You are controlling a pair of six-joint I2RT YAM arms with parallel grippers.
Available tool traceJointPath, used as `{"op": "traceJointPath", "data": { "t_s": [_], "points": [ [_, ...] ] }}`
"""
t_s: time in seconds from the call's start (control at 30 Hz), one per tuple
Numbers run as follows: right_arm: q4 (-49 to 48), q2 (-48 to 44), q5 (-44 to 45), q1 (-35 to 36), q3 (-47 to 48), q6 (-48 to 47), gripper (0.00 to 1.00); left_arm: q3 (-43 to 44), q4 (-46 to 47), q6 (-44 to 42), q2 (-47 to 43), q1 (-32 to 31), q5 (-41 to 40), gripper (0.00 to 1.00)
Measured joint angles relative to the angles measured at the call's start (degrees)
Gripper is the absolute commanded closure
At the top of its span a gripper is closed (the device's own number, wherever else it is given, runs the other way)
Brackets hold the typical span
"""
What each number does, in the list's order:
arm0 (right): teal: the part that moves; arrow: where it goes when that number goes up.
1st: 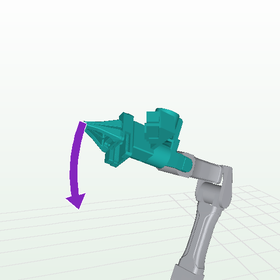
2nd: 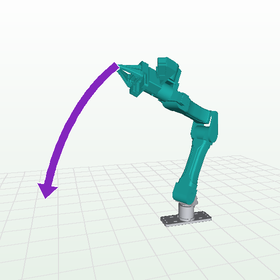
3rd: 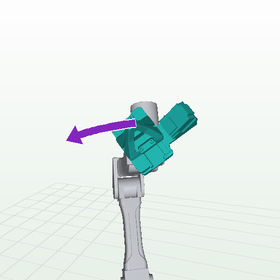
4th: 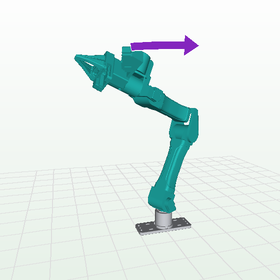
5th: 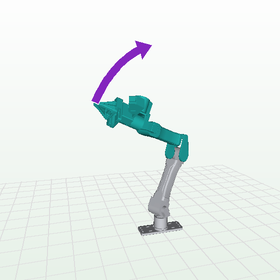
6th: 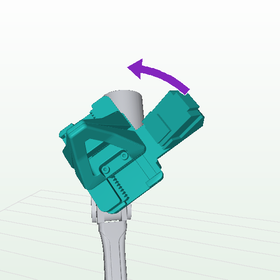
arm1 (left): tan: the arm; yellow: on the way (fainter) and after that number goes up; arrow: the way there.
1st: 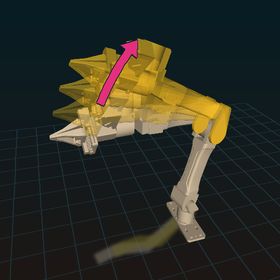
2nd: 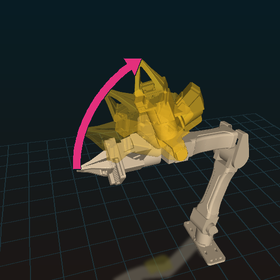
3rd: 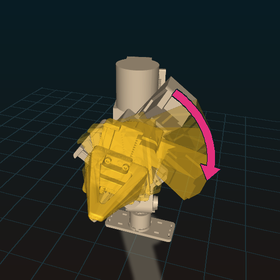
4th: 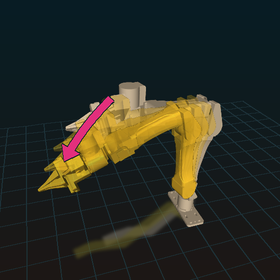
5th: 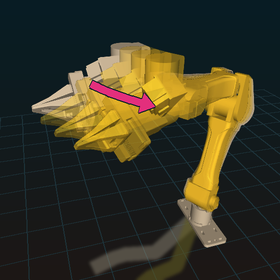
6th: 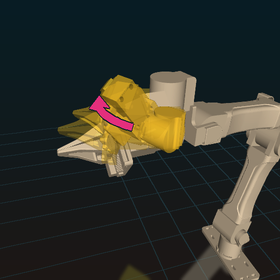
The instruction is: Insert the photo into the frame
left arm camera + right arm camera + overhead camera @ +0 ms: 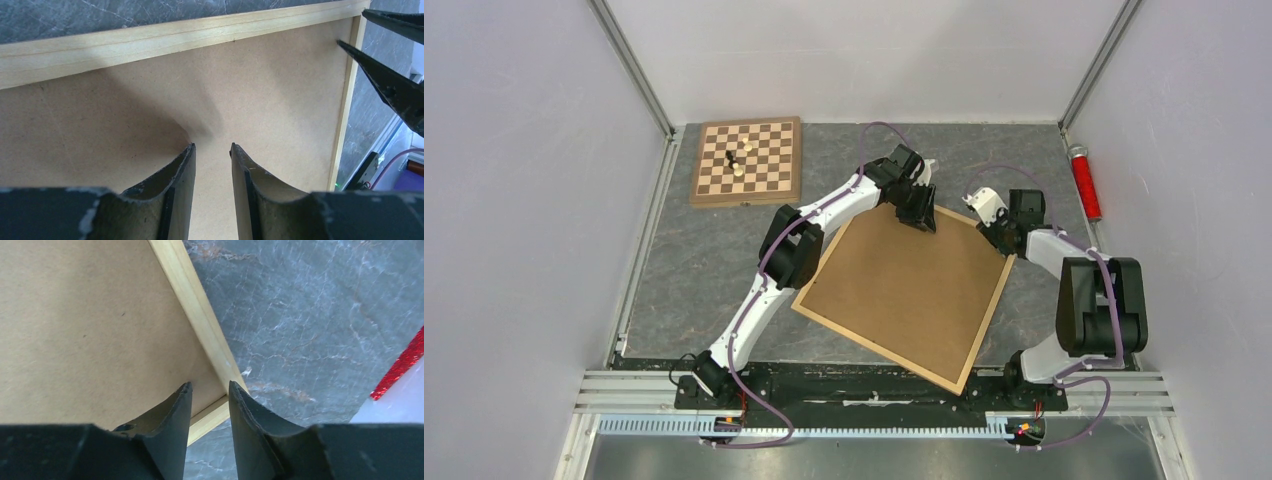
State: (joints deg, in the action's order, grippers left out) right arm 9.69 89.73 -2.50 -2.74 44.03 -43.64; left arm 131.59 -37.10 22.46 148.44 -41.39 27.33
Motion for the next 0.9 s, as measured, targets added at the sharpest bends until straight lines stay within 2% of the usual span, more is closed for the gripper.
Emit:
{"op": "traceJointPath", "data": {
  "t_s": [0.13,0.4,0.63,0.9],
  "points": [
    [-4.1,1.3,2.7,0.7,-0.5,-2.7,0.67,0.0,-0.2,0.0,0.0,0.0,0.3,0.61],
    [-5.7,2.6,3.8,1.5,-0.9,-7.1,0.69,0.0,-0.5,-0.1,0.0,0.0,0.3,0.61],
    [-6.4,2.0,3.1,1.4,-1.5,-8.0,0.69,0.0,-1.0,-1.5,-0.4,-0.2,0.3,0.53],
    [-4.4,1.6,1.2,0.6,0.4,-6.0,0.67,0.0,-6.7,-6.9,-2.4,-0.1,-1.7,0.47]
  ]
}}
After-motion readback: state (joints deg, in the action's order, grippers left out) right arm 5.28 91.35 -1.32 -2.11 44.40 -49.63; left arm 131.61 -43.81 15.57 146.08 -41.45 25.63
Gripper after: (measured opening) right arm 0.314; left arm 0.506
